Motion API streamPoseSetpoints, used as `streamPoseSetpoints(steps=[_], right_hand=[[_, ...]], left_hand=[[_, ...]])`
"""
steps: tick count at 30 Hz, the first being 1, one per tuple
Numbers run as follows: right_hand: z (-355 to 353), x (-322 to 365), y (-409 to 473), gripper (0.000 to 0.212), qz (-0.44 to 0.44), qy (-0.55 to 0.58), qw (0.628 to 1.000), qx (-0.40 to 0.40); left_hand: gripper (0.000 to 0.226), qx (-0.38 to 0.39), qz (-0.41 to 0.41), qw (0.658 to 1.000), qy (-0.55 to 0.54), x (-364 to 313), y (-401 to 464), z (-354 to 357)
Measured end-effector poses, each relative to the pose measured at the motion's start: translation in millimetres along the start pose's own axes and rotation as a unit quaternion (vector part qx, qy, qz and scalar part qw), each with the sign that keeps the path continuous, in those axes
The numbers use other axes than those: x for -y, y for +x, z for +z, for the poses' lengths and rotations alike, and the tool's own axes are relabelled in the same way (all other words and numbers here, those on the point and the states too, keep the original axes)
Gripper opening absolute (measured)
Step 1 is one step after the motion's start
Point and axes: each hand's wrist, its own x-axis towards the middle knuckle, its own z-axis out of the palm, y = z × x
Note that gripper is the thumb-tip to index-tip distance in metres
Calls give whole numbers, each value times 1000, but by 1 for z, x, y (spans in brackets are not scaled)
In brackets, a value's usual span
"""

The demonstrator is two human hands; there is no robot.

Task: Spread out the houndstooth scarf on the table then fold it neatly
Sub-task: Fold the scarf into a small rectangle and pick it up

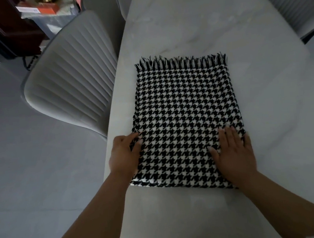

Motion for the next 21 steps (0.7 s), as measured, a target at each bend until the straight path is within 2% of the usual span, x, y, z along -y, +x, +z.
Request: streamPoseSetpoints(steps=[2, 3, 4, 7, 8, 10, 16, 17, 19, 21], right_hand=[[-9, 6, 4, 92, 4, 11, 1000, 7], [-14, 12, 9, 92, 5, 27, 1000, -1], [-18, 21, 14, 90, -1, 41, 999, -15], [-15, 36, 30, 86, -33, 73, 996, -29], [-11, 34, 32, 86, -41, 79, 996, -21], [-3, 19, 32, 85, -52, 86, 995, -12], [-7, -1, 32, 88, -51, 125, 990, -29], [-11, 0, 34, 87, -41, 139, 988, -49], [-19, 6, 45, 81, -22, 175, 979, -103], [-30, 16, 62, 68, -14, 210, 970, -122]], left_hand=[[38, -93, 59, 986, 124, -13, 0, -4], [40, -109, 108, 979, 137, -25, 1, -4], [43, -83, 152, 974, 144, -37, 1, 0], [63, 83, 249, 939, 222, -51, -8, 27], [68, 121, 254, 926, 251, -45, -14, 35], [71, 151, 232, 919, 282, -25, -22, 46], [88, 131, 140, 943, 271, -22, -35, 36], [86, 119, 140, 947, 262, -27, -33, 33], [80, 72, 191, 945, 257, -39, -16, 29], [76, 69, 237, 935, 256, -53, 12, 32]])
